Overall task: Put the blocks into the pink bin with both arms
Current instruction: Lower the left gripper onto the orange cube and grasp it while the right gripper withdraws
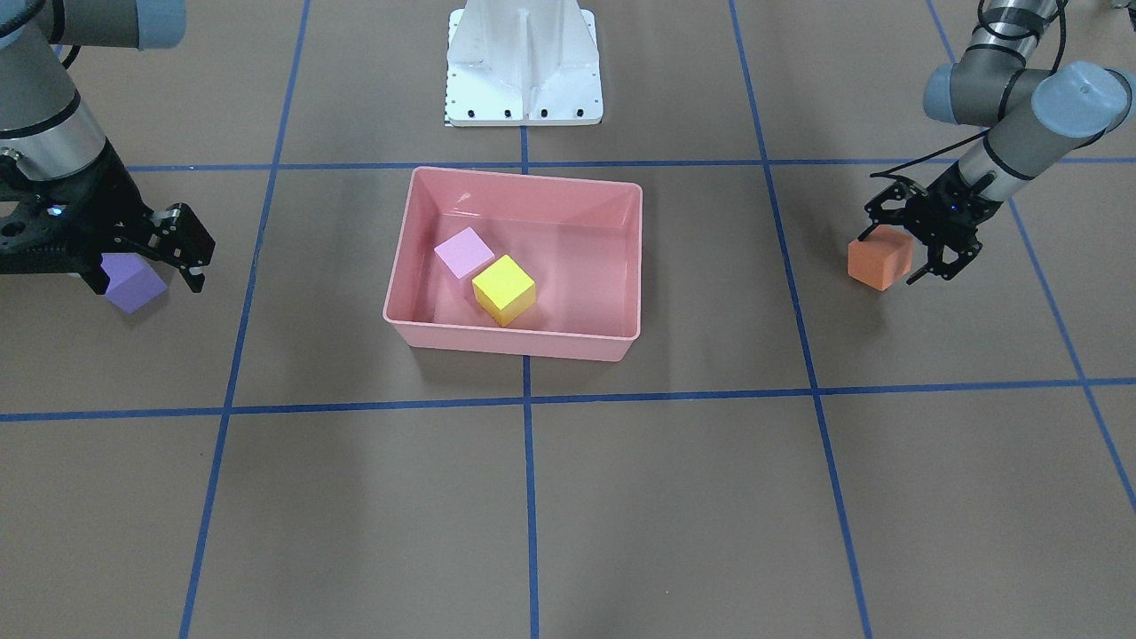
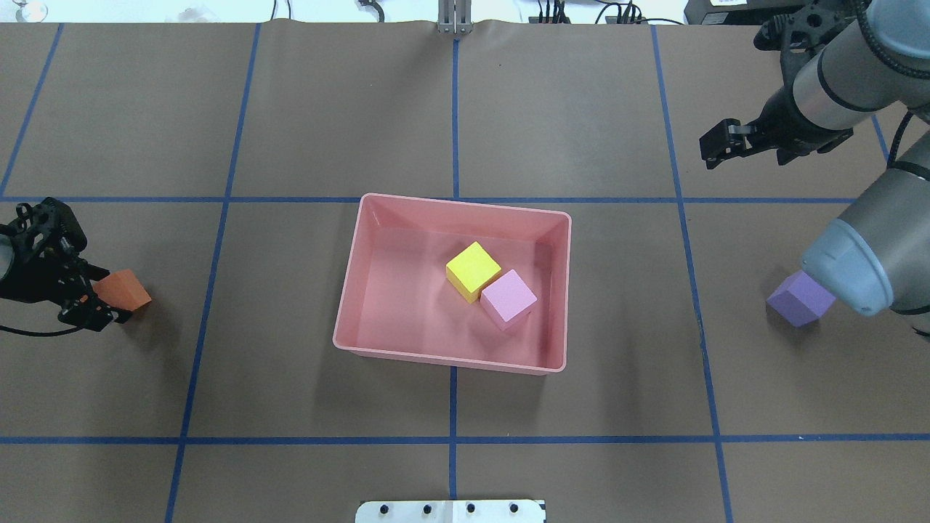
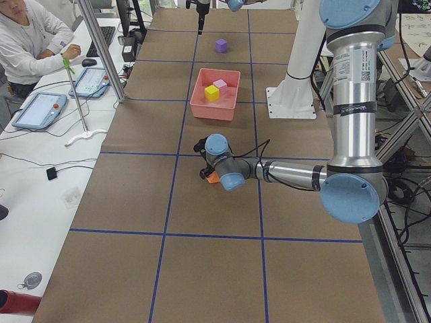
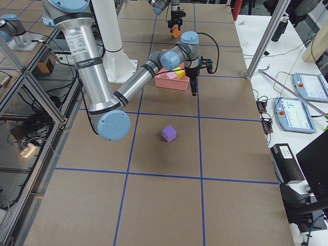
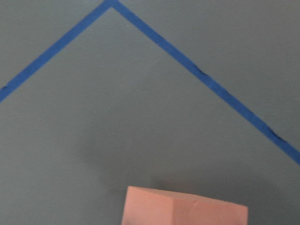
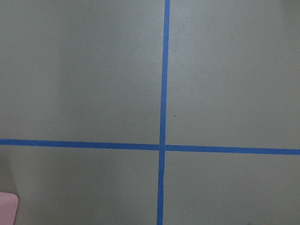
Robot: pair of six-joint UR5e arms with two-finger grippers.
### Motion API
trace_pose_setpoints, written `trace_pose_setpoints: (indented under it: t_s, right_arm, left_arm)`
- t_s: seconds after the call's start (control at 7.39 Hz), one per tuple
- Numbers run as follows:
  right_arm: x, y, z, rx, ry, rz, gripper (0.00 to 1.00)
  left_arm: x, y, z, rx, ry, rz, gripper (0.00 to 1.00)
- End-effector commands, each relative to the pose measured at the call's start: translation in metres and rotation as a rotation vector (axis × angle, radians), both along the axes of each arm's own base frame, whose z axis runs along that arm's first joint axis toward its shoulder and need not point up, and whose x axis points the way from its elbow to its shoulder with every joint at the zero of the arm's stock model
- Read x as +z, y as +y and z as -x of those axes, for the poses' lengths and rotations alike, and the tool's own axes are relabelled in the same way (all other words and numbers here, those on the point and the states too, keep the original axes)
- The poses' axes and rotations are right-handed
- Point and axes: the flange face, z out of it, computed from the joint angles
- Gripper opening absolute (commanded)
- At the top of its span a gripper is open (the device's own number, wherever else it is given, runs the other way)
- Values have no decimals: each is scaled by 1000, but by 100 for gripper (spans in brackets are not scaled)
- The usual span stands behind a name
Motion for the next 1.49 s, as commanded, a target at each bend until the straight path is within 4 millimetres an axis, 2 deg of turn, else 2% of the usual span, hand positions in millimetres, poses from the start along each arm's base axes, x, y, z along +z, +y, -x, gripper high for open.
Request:
trace_pose_setpoints:
  t_s: [0.0, 0.81, 0.95, 1.08, 1.22, 1.35]
  right_arm:
    - [1, 0, 0, 3, 1, 2, 99]
    - [1, 0, 1, 2, 1, 3, 99]
    - [1, 0, 1, 2, 2, 4, 99]
    - [0, 0, 0, -3, 0, -3, 99]
    - [-1, -2, -4, -2, -2, -7, 99]
    - [1, -7, -19, -10, -6, -14, 99]
  left_arm:
    - [1, 0, -2, 12, 5, 9, 100]
    - [13, -5, -1, -33, -36, -1, 100]
    - [13, -5, -2, -54, -32, 36, 88]
    - [9, -8, -2, -95, -30, 62, 42]
    - [3, -11, -4, -97, -23, 59, 4]
    - [-9, -13, -6, -91, -3, 49, 0]
